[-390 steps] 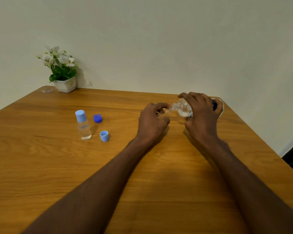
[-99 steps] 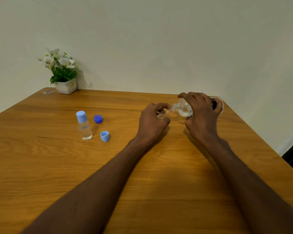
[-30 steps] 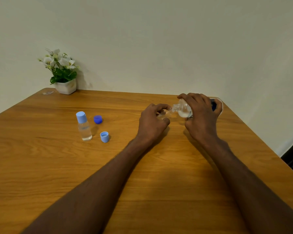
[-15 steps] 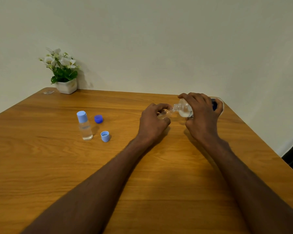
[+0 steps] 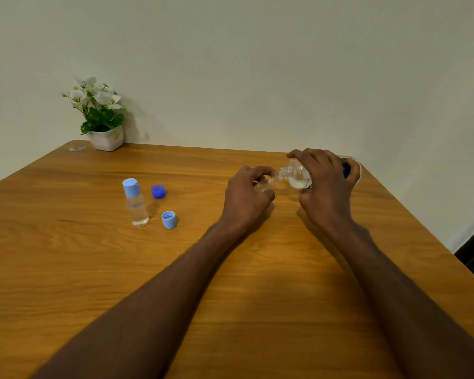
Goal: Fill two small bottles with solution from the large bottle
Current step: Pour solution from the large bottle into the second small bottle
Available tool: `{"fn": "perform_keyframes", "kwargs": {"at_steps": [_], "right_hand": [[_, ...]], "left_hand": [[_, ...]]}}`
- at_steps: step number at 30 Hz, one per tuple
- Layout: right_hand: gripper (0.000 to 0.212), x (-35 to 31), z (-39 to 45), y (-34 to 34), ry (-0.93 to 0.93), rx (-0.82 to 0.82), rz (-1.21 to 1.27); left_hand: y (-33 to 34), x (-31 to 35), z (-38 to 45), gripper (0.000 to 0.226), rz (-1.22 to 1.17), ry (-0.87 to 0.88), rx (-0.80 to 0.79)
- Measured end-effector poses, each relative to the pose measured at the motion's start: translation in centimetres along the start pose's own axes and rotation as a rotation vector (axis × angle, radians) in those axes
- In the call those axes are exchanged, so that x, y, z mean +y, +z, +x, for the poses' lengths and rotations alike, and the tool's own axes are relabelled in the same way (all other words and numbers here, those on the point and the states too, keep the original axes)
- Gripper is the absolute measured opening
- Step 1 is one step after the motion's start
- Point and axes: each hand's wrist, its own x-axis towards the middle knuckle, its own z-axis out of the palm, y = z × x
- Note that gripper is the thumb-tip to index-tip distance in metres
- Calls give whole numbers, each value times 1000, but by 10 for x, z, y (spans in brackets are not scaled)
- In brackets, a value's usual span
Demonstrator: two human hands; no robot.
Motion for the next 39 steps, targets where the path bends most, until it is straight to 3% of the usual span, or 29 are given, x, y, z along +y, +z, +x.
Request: {"fn": "perform_keyframes", "kwargs": {"at_steps": [39], "right_hand": [[88,0,0,1,2,-2,-9]], "left_hand": [[0,-1,1,48,4,-2,-4]]}}
